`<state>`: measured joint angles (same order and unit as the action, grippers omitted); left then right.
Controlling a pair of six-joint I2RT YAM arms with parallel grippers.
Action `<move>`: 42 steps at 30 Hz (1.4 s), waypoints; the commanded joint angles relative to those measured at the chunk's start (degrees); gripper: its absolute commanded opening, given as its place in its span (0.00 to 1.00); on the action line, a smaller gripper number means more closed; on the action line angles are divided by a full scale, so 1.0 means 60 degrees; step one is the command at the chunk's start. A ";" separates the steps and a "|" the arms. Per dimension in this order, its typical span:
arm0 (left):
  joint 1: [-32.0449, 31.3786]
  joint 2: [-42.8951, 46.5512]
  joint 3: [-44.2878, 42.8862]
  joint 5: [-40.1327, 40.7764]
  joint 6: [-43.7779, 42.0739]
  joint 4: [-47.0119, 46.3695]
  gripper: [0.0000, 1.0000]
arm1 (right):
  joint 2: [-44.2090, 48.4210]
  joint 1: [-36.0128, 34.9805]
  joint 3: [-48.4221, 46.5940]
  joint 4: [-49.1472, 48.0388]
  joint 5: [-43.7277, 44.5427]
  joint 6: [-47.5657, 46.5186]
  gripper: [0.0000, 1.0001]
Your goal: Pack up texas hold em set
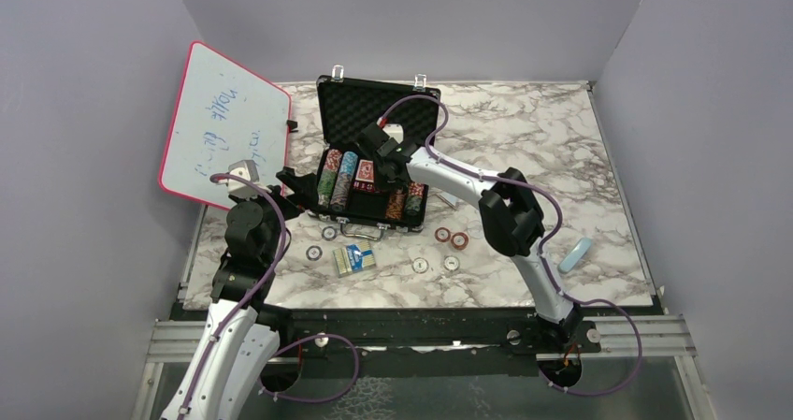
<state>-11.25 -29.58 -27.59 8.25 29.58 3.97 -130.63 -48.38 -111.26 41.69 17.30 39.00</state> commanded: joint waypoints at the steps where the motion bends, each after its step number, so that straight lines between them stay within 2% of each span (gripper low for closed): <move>1: 0.0051 0.0032 0.0077 0.0010 0.0057 -0.0165 0.99 | -0.0323 -0.0066 -0.0252 0.0270 0.0277 0.0028 0.17; 10: 0.0057 0.0069 0.0067 0.0046 0.0043 -0.0111 0.99 | -0.0816 -0.0066 -0.0748 0.0409 -0.0053 -0.0097 0.25; 20: 0.0058 0.0096 0.0073 0.0035 0.0052 -0.0124 0.99 | -0.0612 -0.0066 -0.0929 0.0319 -0.0136 -0.0393 0.43; 29: 0.0058 0.0098 0.0062 0.0048 0.0054 -0.0106 0.99 | -0.0457 -0.0066 -0.1232 0.0343 -0.0006 -0.0672 0.45; 33: 0.0056 0.0086 0.0059 0.0032 0.0056 -0.0130 0.99 | -0.0263 -0.0052 -0.0992 -0.0047 -0.0311 -0.1409 0.45; 38: 0.0054 0.0080 0.0058 0.0038 0.0044 -0.0121 0.99 | -0.0002 -0.0037 -0.0326 -0.1097 -0.1510 -0.3034 0.49; 42: 0.0057 0.0068 0.0060 0.0031 0.0036 -0.0123 0.99 | 0.0048 -0.0037 0.0008 -0.1573 -0.1639 -0.4076 0.49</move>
<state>-11.25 -29.56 -27.59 8.27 29.61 3.97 -132.75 -48.38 -113.01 36.97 11.16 23.29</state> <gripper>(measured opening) 0.990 0.491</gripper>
